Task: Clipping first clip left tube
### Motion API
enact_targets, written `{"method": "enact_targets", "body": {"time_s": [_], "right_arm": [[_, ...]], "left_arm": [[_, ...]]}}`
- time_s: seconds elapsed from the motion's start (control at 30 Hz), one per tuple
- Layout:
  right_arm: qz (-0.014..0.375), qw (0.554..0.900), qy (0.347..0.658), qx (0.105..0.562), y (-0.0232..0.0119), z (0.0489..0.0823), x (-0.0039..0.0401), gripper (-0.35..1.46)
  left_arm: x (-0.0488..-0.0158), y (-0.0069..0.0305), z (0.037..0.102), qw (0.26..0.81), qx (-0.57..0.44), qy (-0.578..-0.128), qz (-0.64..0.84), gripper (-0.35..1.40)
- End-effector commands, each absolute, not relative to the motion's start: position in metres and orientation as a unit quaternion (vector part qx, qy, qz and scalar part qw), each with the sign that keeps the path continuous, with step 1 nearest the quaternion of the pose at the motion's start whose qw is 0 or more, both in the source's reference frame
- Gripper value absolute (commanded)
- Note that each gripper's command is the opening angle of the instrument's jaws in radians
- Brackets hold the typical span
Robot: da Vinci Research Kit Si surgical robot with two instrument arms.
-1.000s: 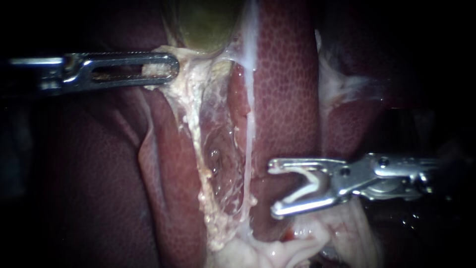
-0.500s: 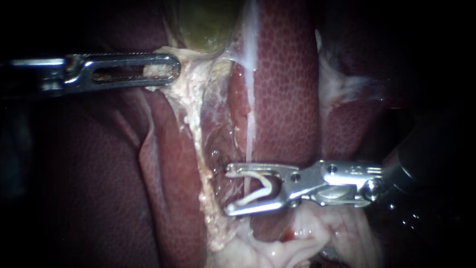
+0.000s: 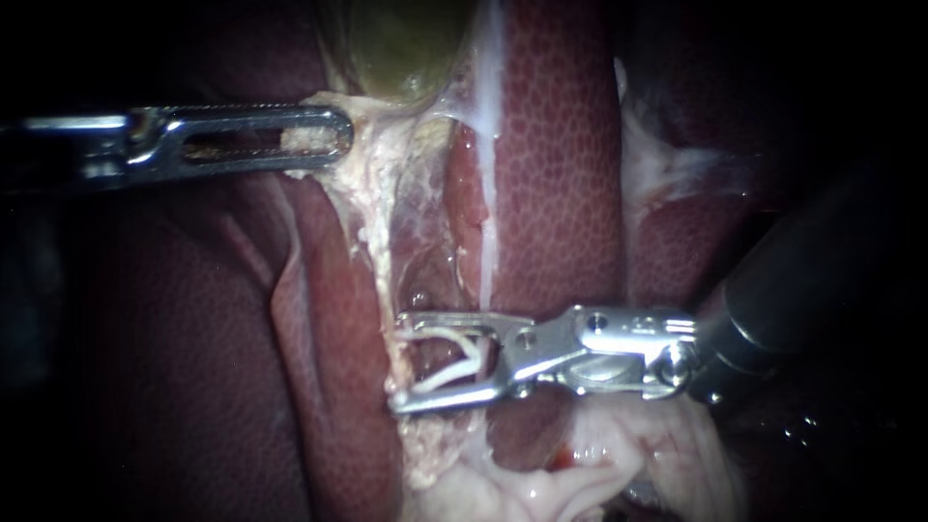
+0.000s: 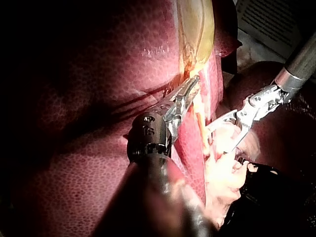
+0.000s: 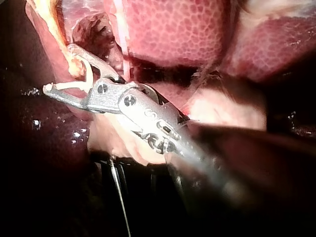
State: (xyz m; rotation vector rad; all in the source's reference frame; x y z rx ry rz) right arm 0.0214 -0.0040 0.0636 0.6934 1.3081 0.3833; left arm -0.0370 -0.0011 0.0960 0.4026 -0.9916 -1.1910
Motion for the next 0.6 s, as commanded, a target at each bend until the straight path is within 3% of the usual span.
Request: {"method": "enact_targets", "body": {"time_s": [0.03, 0.6], "right_arm": [[0.174, 0.722, 0.592, 0.313, -0.004, 0.0637, 0.0215, 0.6], [0.174, 0.722, 0.592, 0.313, -0.0034, 0.0648, 0.0219, 0.6]], "left_arm": [[-0.0369, -0.0011, 0.0959, 0.696, 0.18, -0.444, -0.534, -0.35], [-0.037, -0.0012, 0.0958, 0.696, 0.18, -0.444, -0.534, -0.35]]}}
